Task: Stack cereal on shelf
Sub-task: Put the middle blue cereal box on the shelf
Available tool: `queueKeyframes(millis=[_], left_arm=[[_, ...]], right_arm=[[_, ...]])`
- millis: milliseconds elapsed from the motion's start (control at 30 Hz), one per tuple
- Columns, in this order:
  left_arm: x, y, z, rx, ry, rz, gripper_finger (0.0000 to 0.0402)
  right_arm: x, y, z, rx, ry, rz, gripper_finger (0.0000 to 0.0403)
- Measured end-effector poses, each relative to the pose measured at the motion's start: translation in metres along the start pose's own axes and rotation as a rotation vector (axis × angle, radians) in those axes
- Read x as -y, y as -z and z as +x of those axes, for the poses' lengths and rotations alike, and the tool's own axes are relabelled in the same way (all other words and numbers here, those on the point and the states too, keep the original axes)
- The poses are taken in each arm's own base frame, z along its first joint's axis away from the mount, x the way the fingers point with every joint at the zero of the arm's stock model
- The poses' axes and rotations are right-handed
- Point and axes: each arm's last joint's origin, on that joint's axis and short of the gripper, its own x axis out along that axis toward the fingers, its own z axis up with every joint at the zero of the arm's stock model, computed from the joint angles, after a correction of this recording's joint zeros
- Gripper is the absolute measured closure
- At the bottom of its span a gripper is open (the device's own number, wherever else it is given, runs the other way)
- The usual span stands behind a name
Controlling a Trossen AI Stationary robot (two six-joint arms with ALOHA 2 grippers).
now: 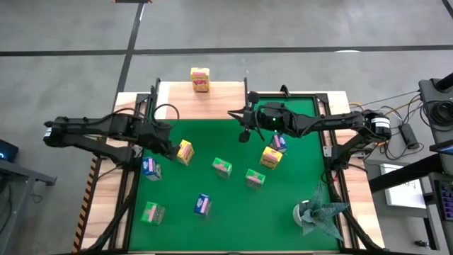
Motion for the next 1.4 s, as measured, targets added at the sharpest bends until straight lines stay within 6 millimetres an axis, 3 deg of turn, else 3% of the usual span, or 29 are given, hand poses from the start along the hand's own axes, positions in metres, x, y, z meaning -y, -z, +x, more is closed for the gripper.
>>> queueKeyframes(millis=[200, 333, 633, 900, 1400], left_arm=[[0.002, 0.013, -0.001, -0.058, -0.029, -0.184, 0.0390], [-0.007, 0.027, -0.003, -0.107, -0.162, -0.299, 0.0361], [-0.016, 0.045, -0.004, -0.107, -0.386, -0.387, 0.0251], [-0.023, 0.052, 0.010, -0.094, -0.489, -0.399, 0.0161], [-0.030, 0.071, 0.032, -0.088, -0.606, -0.372, 0.0145]], right_arm=[[-0.001, 0.002, 0.000, -0.017, -0.009, -0.016, 0.0394], [0.001, 0.004, 0.000, -0.033, -0.010, -0.021, 0.0394], [0.008, 0.011, 0.001, -0.066, 0.003, -0.019, 0.0394], [0.010, 0.012, 0.002, -0.072, 0.006, -0.014, 0.0394], [0.009, 0.013, 0.002, -0.079, 0.003, -0.013, 0.0394]])
